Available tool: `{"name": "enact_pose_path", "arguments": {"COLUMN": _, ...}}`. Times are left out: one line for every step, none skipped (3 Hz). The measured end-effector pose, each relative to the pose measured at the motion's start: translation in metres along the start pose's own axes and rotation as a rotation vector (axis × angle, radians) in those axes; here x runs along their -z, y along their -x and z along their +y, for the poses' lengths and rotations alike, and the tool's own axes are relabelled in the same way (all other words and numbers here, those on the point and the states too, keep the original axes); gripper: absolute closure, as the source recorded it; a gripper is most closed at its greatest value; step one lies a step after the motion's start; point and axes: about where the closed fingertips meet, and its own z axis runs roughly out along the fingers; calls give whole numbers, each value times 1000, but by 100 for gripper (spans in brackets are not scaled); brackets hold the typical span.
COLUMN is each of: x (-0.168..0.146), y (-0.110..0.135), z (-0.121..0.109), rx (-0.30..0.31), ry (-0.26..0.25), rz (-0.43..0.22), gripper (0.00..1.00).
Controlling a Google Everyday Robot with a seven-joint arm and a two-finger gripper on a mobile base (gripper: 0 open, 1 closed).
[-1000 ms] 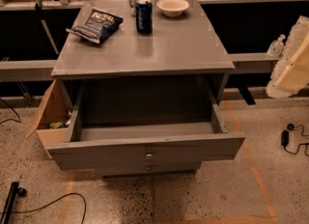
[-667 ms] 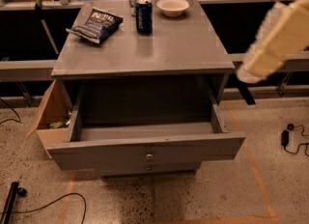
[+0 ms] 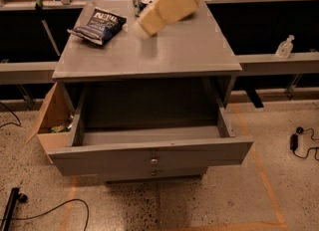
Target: Place pepsi can into top drawer
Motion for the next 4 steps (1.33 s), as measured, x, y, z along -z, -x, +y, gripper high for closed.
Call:
{"name": "enact_pose_path", "arguments": {"x": -57, "y": 28, "z": -16, "rx": -135, "ry": 14, "rz": -139, "gripper": 0}}
{"name": "enact_pose_path", "arguments": {"x": -64, "y": 45, "z": -36, "rx": -167, "ry": -41, "rz": -222, "gripper": 0}}
{"name": "enact_pose_path", "arguments": {"x": -63, "y": 46, "z": -36, "rx": -165, "ry": -43, "rz": -224, "gripper": 0}}
{"name": "enact_pose_path", "arguments": {"x": -72, "y": 9, "z": -46, "rx": -198, "ry": -87, "rz": -221, "gripper": 0}}
